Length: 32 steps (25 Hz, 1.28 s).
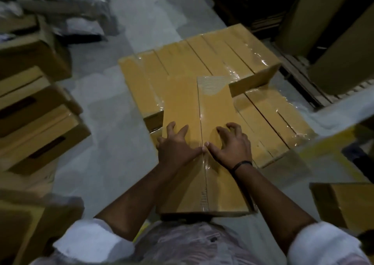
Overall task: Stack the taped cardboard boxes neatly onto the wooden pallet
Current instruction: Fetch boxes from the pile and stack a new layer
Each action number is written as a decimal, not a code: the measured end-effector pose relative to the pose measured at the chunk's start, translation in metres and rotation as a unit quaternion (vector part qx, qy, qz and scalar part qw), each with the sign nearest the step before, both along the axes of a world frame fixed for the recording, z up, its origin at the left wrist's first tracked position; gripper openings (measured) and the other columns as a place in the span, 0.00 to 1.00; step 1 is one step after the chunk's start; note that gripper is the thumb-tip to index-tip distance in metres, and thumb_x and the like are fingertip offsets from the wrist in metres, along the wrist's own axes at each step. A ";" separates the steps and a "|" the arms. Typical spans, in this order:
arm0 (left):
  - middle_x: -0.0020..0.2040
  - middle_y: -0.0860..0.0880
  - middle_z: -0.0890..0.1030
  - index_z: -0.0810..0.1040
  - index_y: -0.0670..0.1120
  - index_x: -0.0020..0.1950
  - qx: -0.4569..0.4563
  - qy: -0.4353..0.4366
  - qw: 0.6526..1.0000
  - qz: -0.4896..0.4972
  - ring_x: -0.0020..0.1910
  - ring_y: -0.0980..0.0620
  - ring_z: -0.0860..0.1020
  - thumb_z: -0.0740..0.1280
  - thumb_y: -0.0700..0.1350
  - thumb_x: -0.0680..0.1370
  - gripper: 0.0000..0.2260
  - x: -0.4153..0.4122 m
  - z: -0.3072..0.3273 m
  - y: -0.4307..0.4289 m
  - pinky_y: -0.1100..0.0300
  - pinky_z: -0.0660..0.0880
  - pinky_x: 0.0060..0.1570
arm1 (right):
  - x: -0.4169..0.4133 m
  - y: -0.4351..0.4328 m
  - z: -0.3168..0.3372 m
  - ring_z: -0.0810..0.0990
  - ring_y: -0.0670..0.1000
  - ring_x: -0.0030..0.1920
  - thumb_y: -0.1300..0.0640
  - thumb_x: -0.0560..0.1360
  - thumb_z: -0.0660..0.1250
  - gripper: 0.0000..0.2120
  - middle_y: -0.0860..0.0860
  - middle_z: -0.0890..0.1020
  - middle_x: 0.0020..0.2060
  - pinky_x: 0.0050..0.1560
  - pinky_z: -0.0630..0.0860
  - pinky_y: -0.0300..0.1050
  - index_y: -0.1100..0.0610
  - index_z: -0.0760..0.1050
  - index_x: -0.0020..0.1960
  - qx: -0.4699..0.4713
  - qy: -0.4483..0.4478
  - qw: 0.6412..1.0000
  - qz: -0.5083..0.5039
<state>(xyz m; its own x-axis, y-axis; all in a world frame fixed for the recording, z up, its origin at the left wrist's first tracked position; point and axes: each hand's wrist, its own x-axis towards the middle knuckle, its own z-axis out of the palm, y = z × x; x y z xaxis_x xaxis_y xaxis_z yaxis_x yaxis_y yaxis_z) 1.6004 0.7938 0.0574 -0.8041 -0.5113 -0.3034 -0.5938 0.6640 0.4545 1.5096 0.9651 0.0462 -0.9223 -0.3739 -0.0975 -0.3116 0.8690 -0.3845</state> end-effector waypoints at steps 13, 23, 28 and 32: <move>0.82 0.49 0.51 0.64 0.57 0.79 0.041 -0.027 0.994 0.097 0.75 0.34 0.61 0.71 0.74 0.68 0.45 0.059 -0.049 -0.007 0.39 0.67 0.67 | 0.008 -0.034 -0.045 0.70 0.58 0.63 0.27 0.68 0.62 0.34 0.47 0.63 0.71 0.65 0.70 0.56 0.43 0.71 0.70 0.052 0.007 0.988 0.143; 0.81 0.52 0.53 0.67 0.57 0.77 0.009 -0.024 0.985 0.169 0.73 0.33 0.62 0.70 0.75 0.67 0.43 0.066 -0.082 0.059 0.40 0.68 0.67 | 0.001 0.019 -0.080 0.70 0.56 0.62 0.27 0.70 0.62 0.31 0.46 0.62 0.71 0.63 0.72 0.55 0.41 0.70 0.68 0.022 -0.015 0.975 0.221; 0.80 0.53 0.55 0.69 0.57 0.76 0.049 -0.029 0.973 0.222 0.72 0.35 0.64 0.71 0.74 0.67 0.41 0.065 -0.115 0.073 0.42 0.70 0.67 | 0.002 0.027 -0.105 0.71 0.59 0.58 0.27 0.70 0.60 0.30 0.48 0.63 0.70 0.61 0.72 0.57 0.41 0.67 0.67 0.051 -0.016 0.965 0.257; 0.80 0.52 0.54 0.68 0.57 0.76 0.065 -0.029 0.975 0.212 0.74 0.35 0.62 0.72 0.72 0.67 0.41 0.060 -0.134 0.061 0.42 0.68 0.69 | -0.008 0.021 -0.131 0.71 0.59 0.59 0.26 0.70 0.59 0.33 0.49 0.62 0.71 0.60 0.73 0.57 0.41 0.65 0.69 0.074 -0.022 0.959 0.274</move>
<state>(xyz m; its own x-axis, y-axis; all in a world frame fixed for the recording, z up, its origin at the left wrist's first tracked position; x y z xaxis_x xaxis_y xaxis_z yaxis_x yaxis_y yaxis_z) 1.6600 0.8549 -0.0771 -0.5089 -0.7479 -0.4263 -0.8293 0.2930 0.4759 1.5014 0.9863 -0.0849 -0.5855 -0.7796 -0.2221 -0.7229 0.6261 -0.2923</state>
